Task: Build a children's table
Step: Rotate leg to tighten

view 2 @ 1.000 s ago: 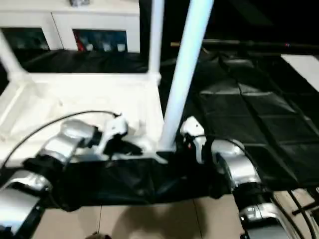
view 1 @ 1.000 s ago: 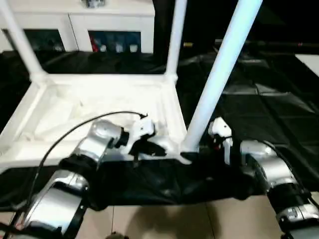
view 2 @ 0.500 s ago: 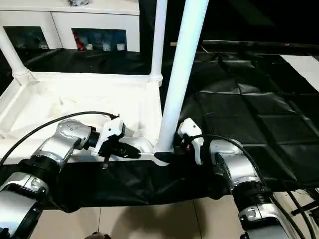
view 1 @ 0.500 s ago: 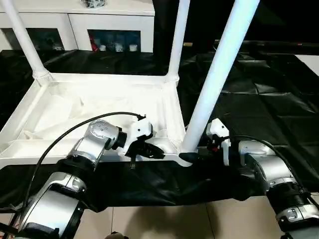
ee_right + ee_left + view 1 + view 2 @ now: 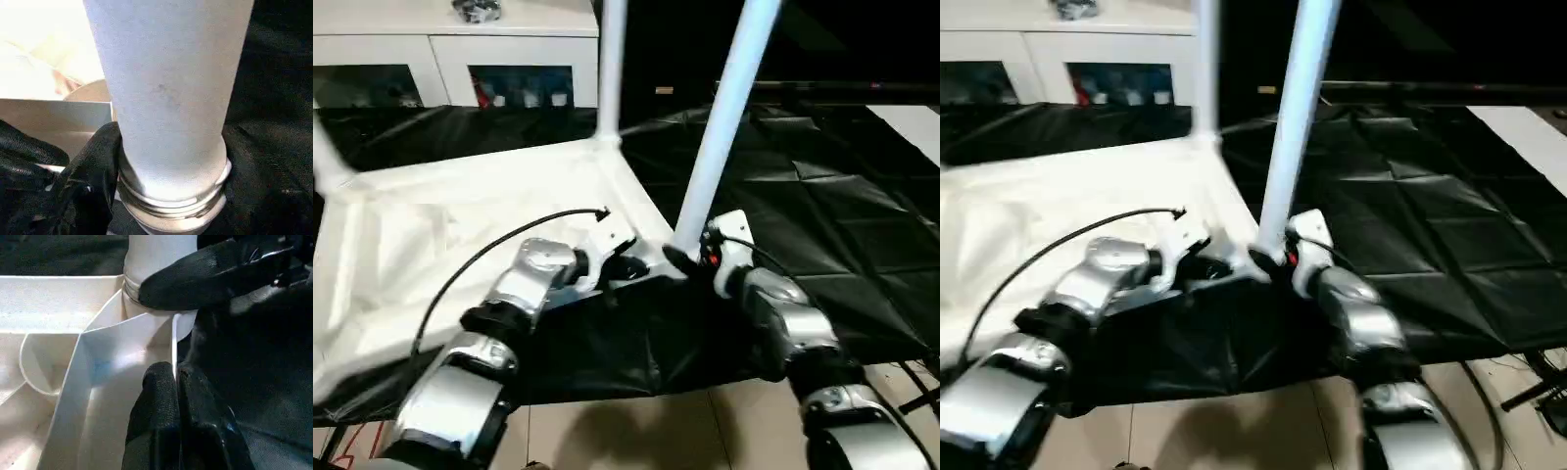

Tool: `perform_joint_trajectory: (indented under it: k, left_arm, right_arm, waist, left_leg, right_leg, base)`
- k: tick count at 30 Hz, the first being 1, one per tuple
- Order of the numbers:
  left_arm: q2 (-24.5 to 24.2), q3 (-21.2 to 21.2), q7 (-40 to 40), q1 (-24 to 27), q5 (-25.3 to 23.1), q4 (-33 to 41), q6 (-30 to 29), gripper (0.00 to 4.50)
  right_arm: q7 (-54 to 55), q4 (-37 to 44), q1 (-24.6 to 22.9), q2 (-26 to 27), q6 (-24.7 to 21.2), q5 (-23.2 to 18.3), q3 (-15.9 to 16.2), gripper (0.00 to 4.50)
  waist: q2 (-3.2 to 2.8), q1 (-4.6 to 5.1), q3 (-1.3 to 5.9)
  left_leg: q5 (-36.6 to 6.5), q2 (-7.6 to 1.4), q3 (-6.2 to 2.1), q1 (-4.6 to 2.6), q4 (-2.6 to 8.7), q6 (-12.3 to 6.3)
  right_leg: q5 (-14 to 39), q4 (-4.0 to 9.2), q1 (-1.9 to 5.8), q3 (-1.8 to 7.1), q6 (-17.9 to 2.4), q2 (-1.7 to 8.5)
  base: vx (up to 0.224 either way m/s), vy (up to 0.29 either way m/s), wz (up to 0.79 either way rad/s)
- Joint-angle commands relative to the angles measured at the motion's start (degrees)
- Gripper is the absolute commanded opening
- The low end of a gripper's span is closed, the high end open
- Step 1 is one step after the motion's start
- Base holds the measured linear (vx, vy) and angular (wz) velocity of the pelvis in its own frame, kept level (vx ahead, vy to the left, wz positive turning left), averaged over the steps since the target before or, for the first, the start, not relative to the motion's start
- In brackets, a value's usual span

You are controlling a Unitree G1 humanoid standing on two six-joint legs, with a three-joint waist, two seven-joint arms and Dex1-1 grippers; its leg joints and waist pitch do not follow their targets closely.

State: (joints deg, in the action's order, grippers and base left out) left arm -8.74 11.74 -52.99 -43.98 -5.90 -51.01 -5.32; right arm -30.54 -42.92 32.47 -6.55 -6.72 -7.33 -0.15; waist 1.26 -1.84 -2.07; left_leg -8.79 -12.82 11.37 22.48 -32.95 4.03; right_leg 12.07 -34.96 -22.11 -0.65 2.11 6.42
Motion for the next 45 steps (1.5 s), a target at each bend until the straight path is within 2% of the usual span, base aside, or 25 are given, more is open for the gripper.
perform_joint_trajectory:
  k: [1,3,4,6,11,14,17,19,22,25,30,33,34,37,39,40,42,44,45]
  left_arm:
    - [4.3,1.6,-1.0,-0.7,1.5,0.7,0.3,0.00]
    - [4.0,2.0,-1.8,-0.5,1.6,0.8,0.3,0.00]
    - [3.5,2.2,-2.4,-0.3,1.6,0.9,0.3,0.00]
    - [2.8,2.3,-3.5,0.0,1.7,1.2,0.5,0.00]
    - [-0.3,2.8,-9.9,2.1,2.0,3.9,1.3,0.00]
    - [-2.6,3.3,-14.3,3.3,2.4,5.3,2.4,0.00]
    - [-3.7,3.4,-16.8,3.8,2.8,5.6,3.6,0.00]
    - [-4.9,3.6,-19.7,4.1,3.2,6.4,4.3,0.00]
    - [-6.3,3.8,-23.1,4.1,3.8,7.0,4.7,0.00]
    - [-7.5,4.2,-26.4,3.9,4.3,7.1,5.2,0.00]
    - [-8.1,4.6,-28.6,3.5,4.3,6.8,5.0,0.00]
    - [-8.3,4.7,-29.1,3.7,4.5,7.2,4.6,0.00]
    - [-8.4,4.8,-29.2,3.8,4.6,7.4,4.5,0.00]
    - [-8.4,4.7,-29.0,4.1,4.9,7.6,4.3,0.00]
    - [-8.2,4.7,-28.5,4.2,4.8,7.6,4.3,0.00]
    - [-6.8,3.8,-23.6,4.1,4.1,6.8,2.8,0.00]
    - [-5.6,2.9,-19.1,3.7,3.6,6.0,1.4,0.00]
    - [-3.8,1.9,-12.7,3.3,2.9,5.5,-0.6,0.00]
    - [-3.8,1.9,-12.7,3.3,2.9,5.5,-0.6,0.00]
  right_arm:
    - [-3.6,-1.4,-1.0,4.2,-1.7,0.5,4.2,3.44]
    - [-6.4,-0.3,-1.3,3.9,-1.7,0.4,5.0,3.50]
    - [-7.2,-0.5,-1.2,3.1,-1.4,0.4,5.1,3.79]
    - [-8.8,-0.5,-1.2,1.9,-0.9,0.7,5.5,3.88]
    - [-15.0,0.3,-1.1,-2.9,1.0,1.7,6.4,3.91]
    - [-22.0,2.9,-2.0,-5.9,1.1,0.2,6.4,3.91]
    - [-26.5,4.4,-2.8,-7.5,0.1,-0.7,6.9,3.91]
    - [-31.5,5.9,-3.7,-9.7,-0.4,-0.9,8.2,3.91]
    - [-35.8,7.3,-4.5,-11.9,-1.6,-1.3,9.4,3.91]
    - [-38.5,9.0,-5.4,-13.1,-2.7,-1.5,10.0,3.57]
    - [-39.5,10.6,-6.1,-13.5,-4.1,-2.1,10.2,3.23]
    - [-40.3,12.0,-6.8,-13.8,-5.1,-2.5,10.9,3.06]
    - [-40.6,12.5,-7.1,-13.8,-5.4,-2.5,11.0,2.86]
    - [-40.7,13.3,-7.7,-13.7,-5.9,-2.5,11.2,2.79]
    - [-40.4,13.5,-7.9,-13.6,-5.9,-2.4,11.2,2.75]
    - [-36.8,12.7,-8.0,-11.4,-6.1,-3.7,8.9,2.72]
    - [-32.2,11.6,-7.6,-9.2,-6.7,-4.9,6.4,2.72]
    - [-25.5,9.4,-7.2,-6.7,-5.6,-3.7,5.4,2.72]
    - [-25.5,9.4,-7.2,-6.7,-5.6,-3.7,5.4,2.72]
  waist:
    - [0.09,-0.08,2.98]
    - [0.15,-0.10,2.86]
    - [0.28,-0.13,2.84]
    - [0.21,-0.19,2.94]
    - [0.12,-0.20,3.06]
    - [0.15,-0.39,3.40]
    - [0.07,-0.95,3.30]
    - [-0.04,-1.47,3.19]
    - [-0.04,-1.78,3.09]
    - [-0.22,-1.84,3.00]
    - [0.11,-1.94,3.12]
    - [0.10,-2.06,3.18]
    - [0.17,-2.13,3.16]
    - [0.11,-2.13,3.16]
    - [0.09,-2.19,3.17]
    - [-0.12,-2.17,3.15]
    - [0.06,-2.16,3.05]
    - [0.08,-1.74,2.82]
    - [0.04,-1.61,2.74]
  left_leg:
    - [-18.3,0.08,-0.09,-1.34,4.22,0.91]
    - [-18.6,0.05,-0.05,-1.36,4.27,0.45]
    - [-19.0,0.00,-0.12,-1.35,4.35,0.42]
    - [-19.0,-0.06,-0.12,-1.44,4.30,0.41]
    - [-16.3,-0.03,-0.10,-1.16,4.14,-0.54]
    - [-12.5,-0.03,0.16,-1.22,3.54,-2.80]
    - [-10.8,-0.10,0.40,-1.29,3.36,-4.31]
    - [-11.8,-0.29,0.51,-1.46,3.46,-4.14]
    - [-13.8,-0.41,0.47,-1.61,3.69,-2.91]
    - [-15.2,-0.39,0.43,-1.62,3.86,-1.88]
    - [-14.1,-0.38,0.46,-1.59,3.81,-1.82]
    - [-13.2,-0.37,0.48,-1.63,3.71,-2.14]
    - [-12.8,-0.38,0.48,-1.61,3.70,-2.30]
    - [-12.8,-0.36,0.51,-1.63,3.67,-2.26]
    - [-12.8,-0.36,0.50,-1.63,3.67,-2.21]
    - [-13.1,-0.34,0.48,-1.58,3.74,-1.98]
    - [-14.4,-0.37,0.41,-1.64,3.88,-1.43]
    - [-17.6,-0.28,0.22,-1.72,4.25,0.18]
    - [-18.5,-0.29,0.20,-1.81,4.32,0.65]
  right_leg:
    - [10.7,4.75,0.87,0.27,-11.1,0.36]
    - [10.9,4.82,0.85,0.26,-11.2,0.38]
    - [11.8,4.89,0.89,0.22,-11.1,0.44]
    - [11.8,4.89,0.91,0.24,-11.1,0.48]
    - [6.8,4.40,1.31,0.15,-12.4,0.39]
    - [-1.4,3.61,1.68,0.16,-14.7,0.16]
    - [-4.1,3.34,1.78,0.03,-15.7,0.12]
    - [-2.0,3.43,1.72,-0.02,-15.9,0.17]
    - [1.4,3.62,1.56,0.01,-15.6,0.22]
    - [3.5,3.79,1.43,0.11,-15.2,0.26]
    - [2.2,3.60,1.46,0.08,-15.4,0.27]
    - [1.6,3.52,1.46,0.10,-15.4,0.36]
    - [1.3,3.47,1.48,0.08,-15.5,0.34]
    - [1.4,3.49,1.43,0.10,-15.3,0.35]
    - [1.3,3.49,1.46,0.10,-15.3,0.37]
    - [1.4,3.49,1.45,0.10,-15.3,0.35]
    - [3.1,3.70,1.33,0.16,-15.1,0.51]
    - [9.2,4.27,1.04,0.27,-13.9,0.70]
    - [10.8,4.45,0.90,0.31,-13.5,0.74]
  base:
    - [0.000,0.000,0.00]
    - [0.000,0.000,0.00]
    - [0.000,0.000,0.00]
    - [0.000,0.000,0.00]
    - [0.000,0.000,0.00]
    - [0.000,0.000,0.00]
    - [0.000,0.000,0.00]
    - [0.000,0.000,0.00]
    - [0.000,0.000,0.00]
    - [0.000,0.000,0.00]
    - [0.000,0.000,0.00]
    - [0.000,0.000,0.00]
    - [0.000,0.000,0.00]
    - [0.000,0.000,0.00]
    - [0.000,0.000,0.00]
    - [0.000,0.000,0.00]
    - [0.000,0.000,0.00]
    - [0.000,0.000,0.00]
    - [0.000,0.000,0.00]
